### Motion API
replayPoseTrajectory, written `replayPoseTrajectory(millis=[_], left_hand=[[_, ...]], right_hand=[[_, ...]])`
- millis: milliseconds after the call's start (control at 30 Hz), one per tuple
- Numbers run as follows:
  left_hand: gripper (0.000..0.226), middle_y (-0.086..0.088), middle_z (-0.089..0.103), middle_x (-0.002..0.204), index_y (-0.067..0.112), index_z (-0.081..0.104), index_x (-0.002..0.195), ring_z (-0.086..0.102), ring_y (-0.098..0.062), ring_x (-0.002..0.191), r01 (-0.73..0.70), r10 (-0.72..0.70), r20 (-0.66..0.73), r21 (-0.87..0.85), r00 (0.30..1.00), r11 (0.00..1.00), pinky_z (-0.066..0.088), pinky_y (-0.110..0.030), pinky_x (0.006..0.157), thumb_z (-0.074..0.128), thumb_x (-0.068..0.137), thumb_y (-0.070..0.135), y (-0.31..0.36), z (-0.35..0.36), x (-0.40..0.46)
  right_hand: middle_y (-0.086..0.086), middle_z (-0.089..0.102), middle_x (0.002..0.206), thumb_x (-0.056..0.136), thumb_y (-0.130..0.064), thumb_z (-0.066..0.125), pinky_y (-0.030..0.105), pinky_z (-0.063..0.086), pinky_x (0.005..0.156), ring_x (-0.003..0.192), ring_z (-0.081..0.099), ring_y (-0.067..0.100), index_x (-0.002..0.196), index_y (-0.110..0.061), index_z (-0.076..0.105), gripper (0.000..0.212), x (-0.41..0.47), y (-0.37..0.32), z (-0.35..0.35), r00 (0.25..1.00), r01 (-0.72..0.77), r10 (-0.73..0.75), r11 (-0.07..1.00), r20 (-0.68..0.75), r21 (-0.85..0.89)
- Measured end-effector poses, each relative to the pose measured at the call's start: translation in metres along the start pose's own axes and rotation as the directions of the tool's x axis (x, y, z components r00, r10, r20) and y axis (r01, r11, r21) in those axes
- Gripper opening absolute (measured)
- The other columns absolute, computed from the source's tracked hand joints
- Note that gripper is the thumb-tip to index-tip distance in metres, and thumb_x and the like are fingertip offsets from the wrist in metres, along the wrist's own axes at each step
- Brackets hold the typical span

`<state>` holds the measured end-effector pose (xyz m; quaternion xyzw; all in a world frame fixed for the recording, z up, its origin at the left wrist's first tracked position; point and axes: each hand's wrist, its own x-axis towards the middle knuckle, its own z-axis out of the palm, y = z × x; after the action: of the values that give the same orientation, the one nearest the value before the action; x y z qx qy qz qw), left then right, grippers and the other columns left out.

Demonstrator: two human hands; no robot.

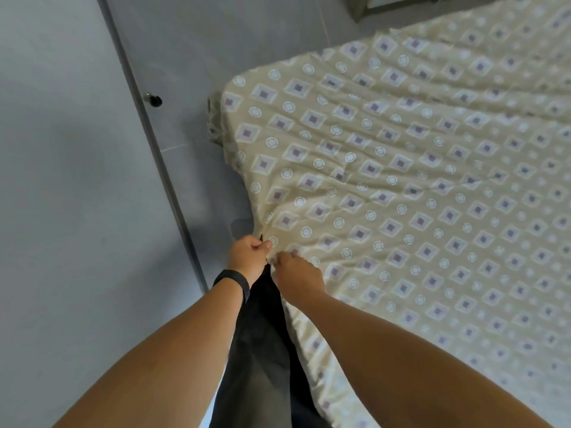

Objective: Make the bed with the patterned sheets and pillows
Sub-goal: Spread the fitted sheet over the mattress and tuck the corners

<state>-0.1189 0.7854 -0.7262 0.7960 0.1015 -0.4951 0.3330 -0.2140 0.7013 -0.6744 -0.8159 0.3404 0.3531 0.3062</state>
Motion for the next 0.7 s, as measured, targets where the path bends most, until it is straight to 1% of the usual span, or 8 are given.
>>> replayPoseTrajectory(millis=[133,233,300,433,533,600,667,700], left_hand=[[0.026,-0.006,0.067,0.069,0.016,0.065,0.075,0.065,-0.031,0.070,0.014,-0.009,-0.060,0.094,0.998,0.995,0.058,-0.046,0.072,0.072,0.091,0.036,-0.008,-0.014,-0.007],[0.026,-0.002,0.064,0.069,0.017,0.063,0.072,0.060,-0.023,0.067,0.025,-0.010,-0.106,0.138,0.994,0.990,0.046,-0.032,0.063,0.069,0.094,0.030,-0.006,-0.010,-0.009],[0.026,0.000,0.062,0.070,0.018,0.061,0.072,0.057,-0.021,0.067,0.047,-0.030,-0.121,0.141,0.992,0.989,0.041,-0.030,0.062,0.068,0.095,0.028,-0.005,-0.003,-0.005],[0.020,-0.007,0.069,0.076,0.015,0.064,0.080,0.067,-0.031,0.079,0.135,-0.136,-0.002,0.089,0.991,0.987,0.054,-0.036,0.074,0.064,0.095,0.028,-0.008,0.008,0.000],[0.019,-0.006,0.069,0.077,0.014,0.062,0.082,0.064,-0.030,0.078,0.102,-0.116,0.062,0.191,0.991,0.976,0.047,-0.033,0.069,0.056,0.097,0.025,-0.005,0.009,-0.002],[0.023,-0.010,0.068,0.086,0.008,0.064,0.091,0.065,-0.032,0.085,0.117,-0.134,0.051,0.256,0.990,0.959,0.045,-0.034,0.069,0.056,0.098,0.028,-0.002,0.009,-0.009],[0.037,-0.016,0.068,0.106,0.001,0.061,0.115,0.066,-0.036,0.099,0.150,-0.156,0.006,0.239,0.988,0.959,0.048,-0.036,0.075,0.058,0.097,0.034,0.005,0.008,-0.023],[0.043,-0.014,0.066,0.116,0.001,0.055,0.124,0.064,-0.036,0.105,0.156,-0.157,-0.014,0.210,0.988,0.965,0.049,-0.038,0.079,0.059,0.097,0.034,0.017,0.005,-0.041]], right_hand=[[0.011,0.063,0.122,0.101,-0.012,0.041,0.039,0.051,0.091,0.111,0.063,0.030,0.130,-0.013,0.055,0.032,0.001,-0.018,0.005,0.999,0.015,-0.016,1.000,0.049,0.016],[0.012,0.061,0.127,0.102,-0.009,0.041,0.040,0.049,0.094,0.116,0.060,0.031,0.131,-0.010,0.053,0.032,0.010,-0.013,0.007,0.997,0.060,-0.059,0.998,0.056,-0.022],[0.013,0.060,0.127,0.102,-0.009,0.043,0.041,0.048,0.094,0.118,0.058,0.031,0.132,-0.009,0.051,0.031,0.015,-0.006,0.011,0.995,0.088,-0.086,0.996,0.052,-0.034],[0.011,0.062,0.119,0.101,-0.012,0.042,0.036,0.046,0.081,0.111,0.060,0.030,0.130,-0.011,0.052,0.030,0.018,0.008,0.019,0.989,0.112,-0.116,0.993,0.094,0.047],[0.007,0.061,0.117,0.101,-0.025,0.043,0.035,0.047,0.082,0.108,0.060,0.027,0.123,-0.015,0.057,0.027,0.011,0.022,0.012,0.987,0.069,-0.090,0.985,0.130,0.160],[0.003,0.059,0.125,0.102,-0.030,0.044,0.036,0.047,0.087,0.113,0.057,0.025,0.131,-0.019,0.055,0.032,-0.003,0.037,0.001,0.989,0.013,-0.043,0.979,0.144,0.205],[0.004,0.057,0.127,0.104,-0.031,0.044,0.035,0.044,0.089,0.116,0.057,0.026,0.134,-0.018,0.052,0.035,-0.022,0.056,-0.015,0.987,-0.037,0.004,0.978,0.160,0.203],[0.006,0.058,0.125,0.104,-0.032,0.044,0.035,0.044,0.090,0.115,0.057,0.027,0.132,-0.017,0.053,0.033,-0.039,0.066,-0.028,0.988,-0.063,0.031,0.975,0.151,0.214]])
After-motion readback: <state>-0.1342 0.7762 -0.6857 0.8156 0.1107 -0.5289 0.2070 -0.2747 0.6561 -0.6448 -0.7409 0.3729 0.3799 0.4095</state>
